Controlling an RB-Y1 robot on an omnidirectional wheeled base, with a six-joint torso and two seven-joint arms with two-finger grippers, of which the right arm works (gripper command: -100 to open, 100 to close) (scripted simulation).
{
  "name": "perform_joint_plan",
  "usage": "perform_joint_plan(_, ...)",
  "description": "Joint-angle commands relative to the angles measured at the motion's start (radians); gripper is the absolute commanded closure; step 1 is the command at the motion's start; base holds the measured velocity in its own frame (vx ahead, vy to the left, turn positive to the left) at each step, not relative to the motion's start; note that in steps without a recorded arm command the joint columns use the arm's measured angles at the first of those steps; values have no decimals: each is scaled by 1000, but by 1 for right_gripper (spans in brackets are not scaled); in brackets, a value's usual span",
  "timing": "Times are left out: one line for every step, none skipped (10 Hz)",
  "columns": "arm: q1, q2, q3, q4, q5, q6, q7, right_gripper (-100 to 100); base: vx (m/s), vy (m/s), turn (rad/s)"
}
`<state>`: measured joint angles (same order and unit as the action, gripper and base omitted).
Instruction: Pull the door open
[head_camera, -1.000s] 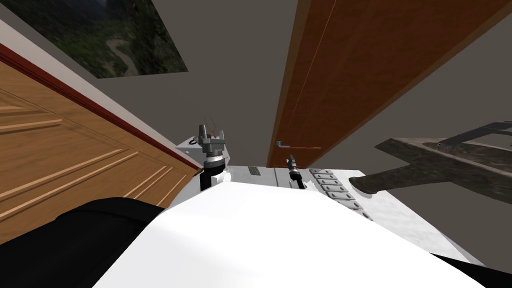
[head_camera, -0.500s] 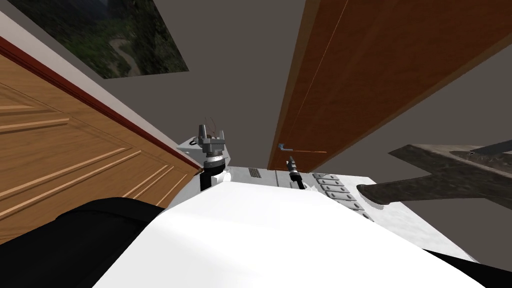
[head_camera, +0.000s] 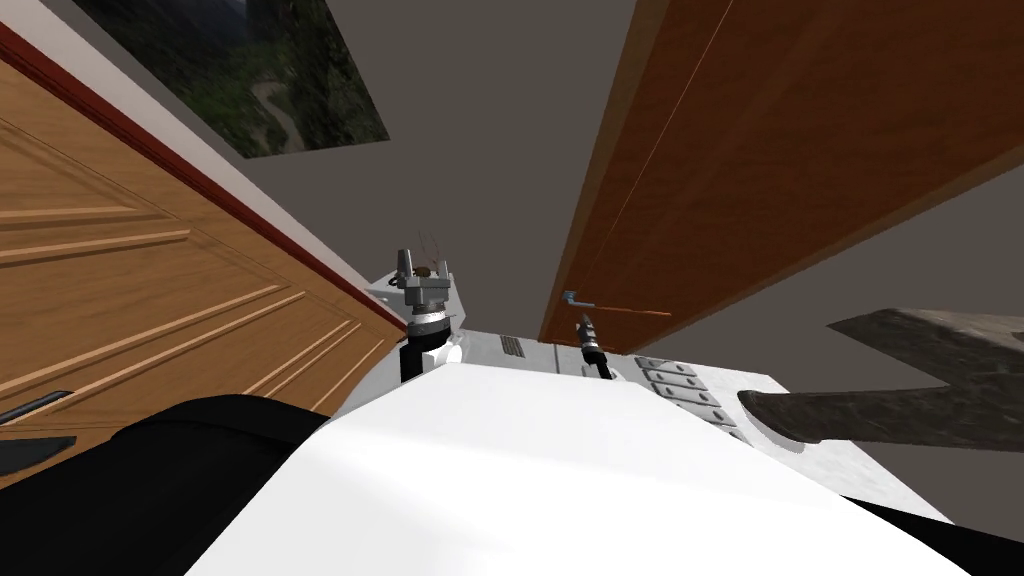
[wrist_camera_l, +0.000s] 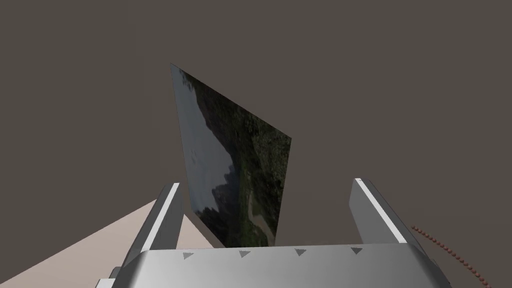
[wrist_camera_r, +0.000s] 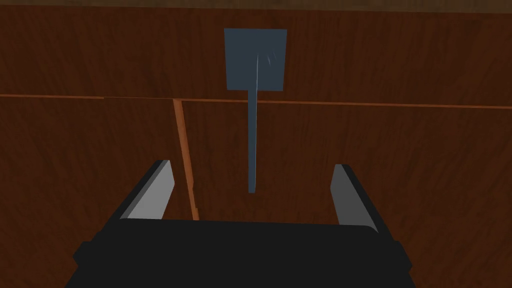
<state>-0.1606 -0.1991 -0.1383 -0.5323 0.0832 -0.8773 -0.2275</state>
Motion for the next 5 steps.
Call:
perform_joint_plan(-7, -8, -38, 19, -18, 1, 14, -100, 12, -45, 325)
perform_joint_plan(-9, -11, -52, 27, -25, -1, 18, -100, 15, -45, 233)
perform_joint_plan(-10, -15, -66, 34, -32, -2, 23, -100, 8, -41, 186)
perform_joint_plan(-12, -22, -97, 51, -47, -6, 33, -100, 15, -42, 336)
perform_joint_plan(-14, -26, -112, 60, -54, -8, 37, -100, 24, -47, 284)
